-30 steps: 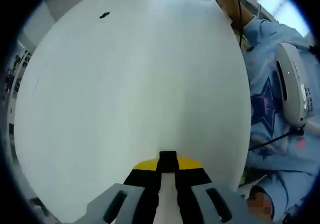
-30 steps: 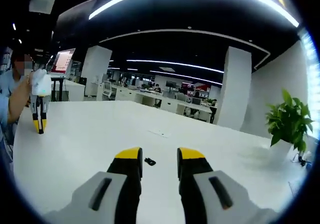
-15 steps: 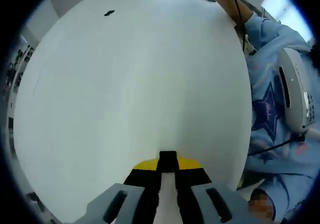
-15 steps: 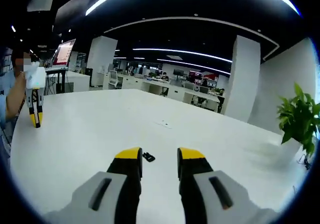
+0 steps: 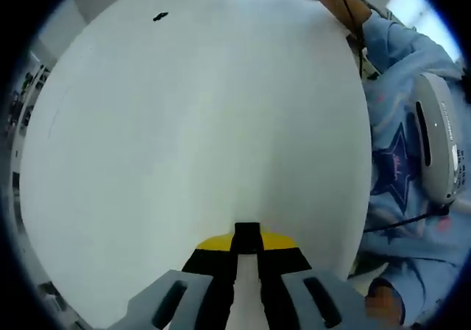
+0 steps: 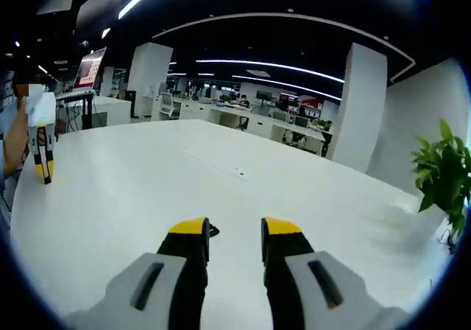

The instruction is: Snap the two parts of the plastic buckle together until the buckle closes and remains connected.

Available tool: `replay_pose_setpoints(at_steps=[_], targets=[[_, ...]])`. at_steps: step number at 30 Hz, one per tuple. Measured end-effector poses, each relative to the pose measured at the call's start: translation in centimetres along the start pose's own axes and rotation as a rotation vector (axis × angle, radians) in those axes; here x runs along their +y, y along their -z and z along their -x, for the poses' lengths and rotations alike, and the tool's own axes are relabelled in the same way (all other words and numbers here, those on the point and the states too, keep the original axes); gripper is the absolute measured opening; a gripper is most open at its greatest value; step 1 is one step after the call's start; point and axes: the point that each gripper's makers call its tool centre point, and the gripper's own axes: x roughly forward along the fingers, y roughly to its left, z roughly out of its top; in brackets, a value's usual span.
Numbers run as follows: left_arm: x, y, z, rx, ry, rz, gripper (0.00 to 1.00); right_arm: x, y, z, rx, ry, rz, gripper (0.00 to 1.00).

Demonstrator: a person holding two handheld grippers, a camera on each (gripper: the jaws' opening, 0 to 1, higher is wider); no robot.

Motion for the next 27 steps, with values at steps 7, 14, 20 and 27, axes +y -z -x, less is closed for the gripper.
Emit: replay_pose_setpoints(at_steps=[7,14,20,27], targets=[[-0.1,0.1,0.0,-0.002,0.002,0.001,0.10,-0.2,-0.2,-1.0,0.025,-0.016,0.012,0.28],[-0.1,0.1,0.0,-0.013,0.003,0.009,0.10,-0.1,-0.3,-2.1,0.056,-0.051,0.031,0.29],[-0.1,0.1,0.0,-0.013,0.004,0.014,0.10,-0.1,-0.2,-3.1,0.090,-0.076,0.073,0.28],[-0.1,0.1,0.0,-0.013,0.000,0.018,0.10,0.5,0.9,-4.4,0.152,-0.152,0.121,0.28]])
